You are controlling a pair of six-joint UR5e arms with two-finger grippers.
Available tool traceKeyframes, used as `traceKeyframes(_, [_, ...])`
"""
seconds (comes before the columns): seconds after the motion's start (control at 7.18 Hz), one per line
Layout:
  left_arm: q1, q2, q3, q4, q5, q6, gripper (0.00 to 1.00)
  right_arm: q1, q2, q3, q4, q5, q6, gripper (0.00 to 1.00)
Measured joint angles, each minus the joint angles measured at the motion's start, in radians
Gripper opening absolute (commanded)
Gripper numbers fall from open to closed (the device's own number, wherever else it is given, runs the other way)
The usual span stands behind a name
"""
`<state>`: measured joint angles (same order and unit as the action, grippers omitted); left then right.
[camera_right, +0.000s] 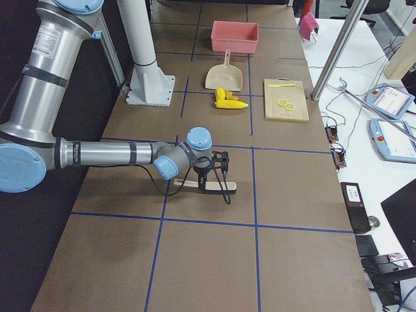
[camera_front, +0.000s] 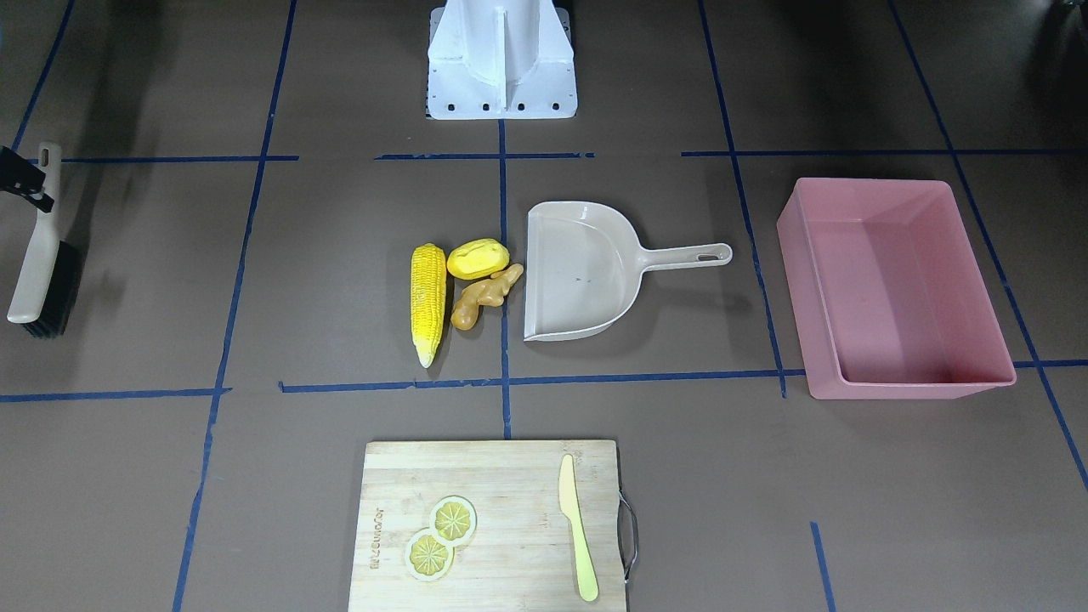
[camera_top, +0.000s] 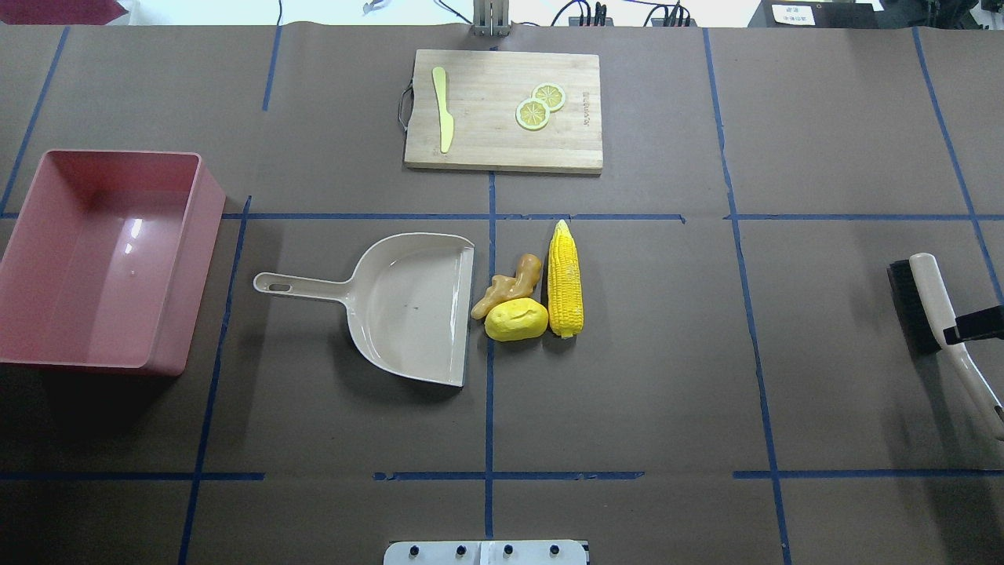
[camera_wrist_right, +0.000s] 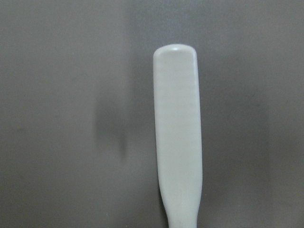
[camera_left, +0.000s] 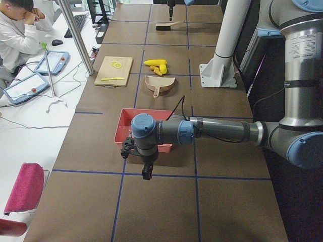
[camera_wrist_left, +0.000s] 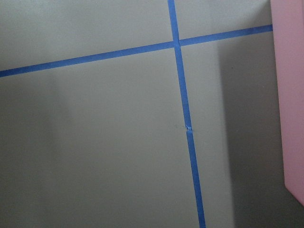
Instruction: Sweep and dump trash into bin
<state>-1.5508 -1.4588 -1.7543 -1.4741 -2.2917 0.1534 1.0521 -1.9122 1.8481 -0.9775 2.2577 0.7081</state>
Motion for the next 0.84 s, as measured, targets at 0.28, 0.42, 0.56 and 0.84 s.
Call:
traceKeyframes(0.28, [0.000, 0.002, 0.000, 0.000, 0.000, 0.000, 1.00, -0.078, -0.002, -0.041, 0.007, -0.044, 0.017, 0.57])
traceKeyframes(0.42, [0.000, 0.003, 0.000, 0.000, 0.000, 0.000, 1.00, -0.101, -0.002, -0.053, 0.007, -0.055, 0.018, 0.08])
traceKeyframes(0.56, [0.000, 0.004, -0.001, 0.000, -0.001, 0.000, 1.00, -0.118, -0.002, -0.058, 0.007, -0.063, 0.018, 0.00])
traceKeyframes(0.84, [0.000, 0.004, -0.001, 0.000, -0.002, 0.000, 1.00, -0.129, -0.002, -0.057, 0.007, -0.069, 0.014, 0.00])
